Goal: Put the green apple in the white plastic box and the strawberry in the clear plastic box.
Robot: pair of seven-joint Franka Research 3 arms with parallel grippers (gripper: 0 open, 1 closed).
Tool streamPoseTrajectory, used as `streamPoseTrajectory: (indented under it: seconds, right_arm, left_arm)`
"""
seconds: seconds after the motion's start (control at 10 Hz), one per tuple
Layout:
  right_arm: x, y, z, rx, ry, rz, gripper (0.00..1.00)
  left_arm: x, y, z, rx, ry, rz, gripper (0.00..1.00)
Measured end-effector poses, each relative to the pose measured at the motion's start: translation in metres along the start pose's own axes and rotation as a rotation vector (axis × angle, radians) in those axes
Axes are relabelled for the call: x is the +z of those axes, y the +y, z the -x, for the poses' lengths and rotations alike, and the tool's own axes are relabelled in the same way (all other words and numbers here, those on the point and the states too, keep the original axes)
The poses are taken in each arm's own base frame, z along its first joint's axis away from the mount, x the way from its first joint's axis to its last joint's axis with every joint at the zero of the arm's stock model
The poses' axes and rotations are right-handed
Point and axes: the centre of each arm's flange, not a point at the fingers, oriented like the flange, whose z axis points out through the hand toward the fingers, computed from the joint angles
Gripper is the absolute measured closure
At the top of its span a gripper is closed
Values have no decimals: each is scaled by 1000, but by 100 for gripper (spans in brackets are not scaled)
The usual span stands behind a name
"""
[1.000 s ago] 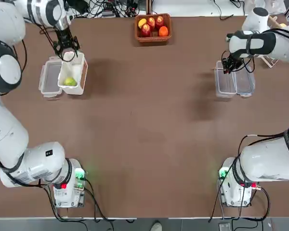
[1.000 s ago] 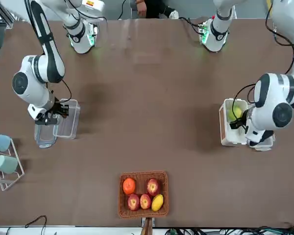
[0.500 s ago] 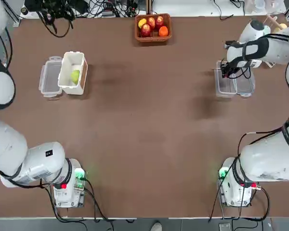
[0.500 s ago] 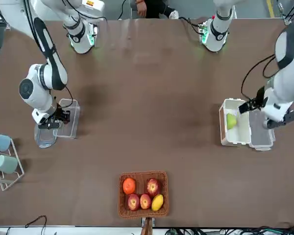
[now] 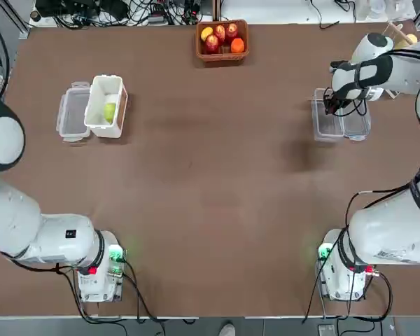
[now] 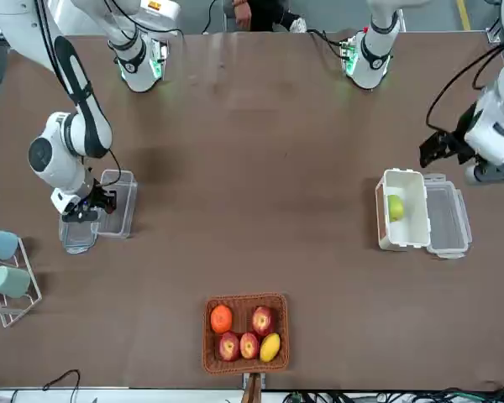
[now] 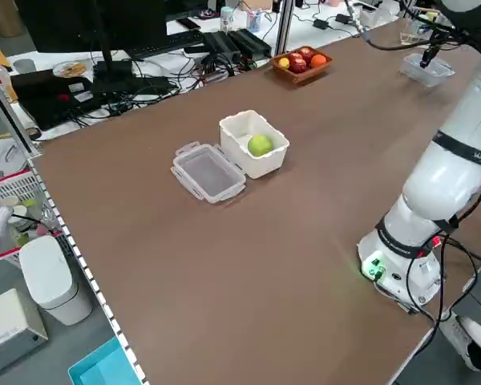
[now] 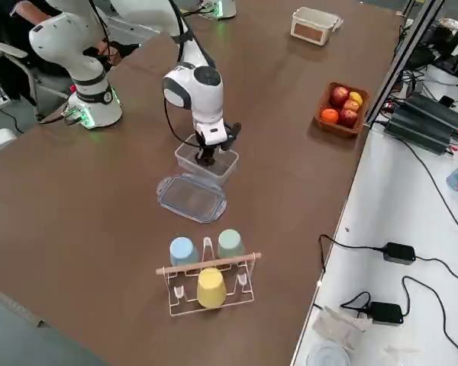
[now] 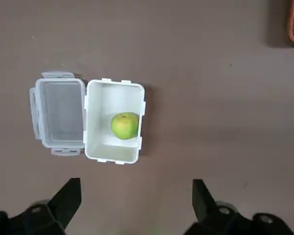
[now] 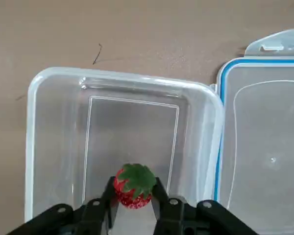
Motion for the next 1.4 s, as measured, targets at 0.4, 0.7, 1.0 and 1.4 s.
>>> streamPoseTrajectory:
  seconds: [0.4,0.7,1.0,1.4]
  right_arm:
    - [9,-1,0,0,-4,-2,57]
    - [8,-1,0,-1,-2,-1,38]
    - [4,-1,-1,11,-58,-9,37]
    - [-118,-4,-34,57,-155,-16,0]
  left_arm:
    - [-30,-15,29,37,-7,-3,0]
    - [-23,-7,27,45,-27,59,0]
    - [-20,-10,25,40,-33,63,0]
    - [-18,-10,24,40,-38,63,0]
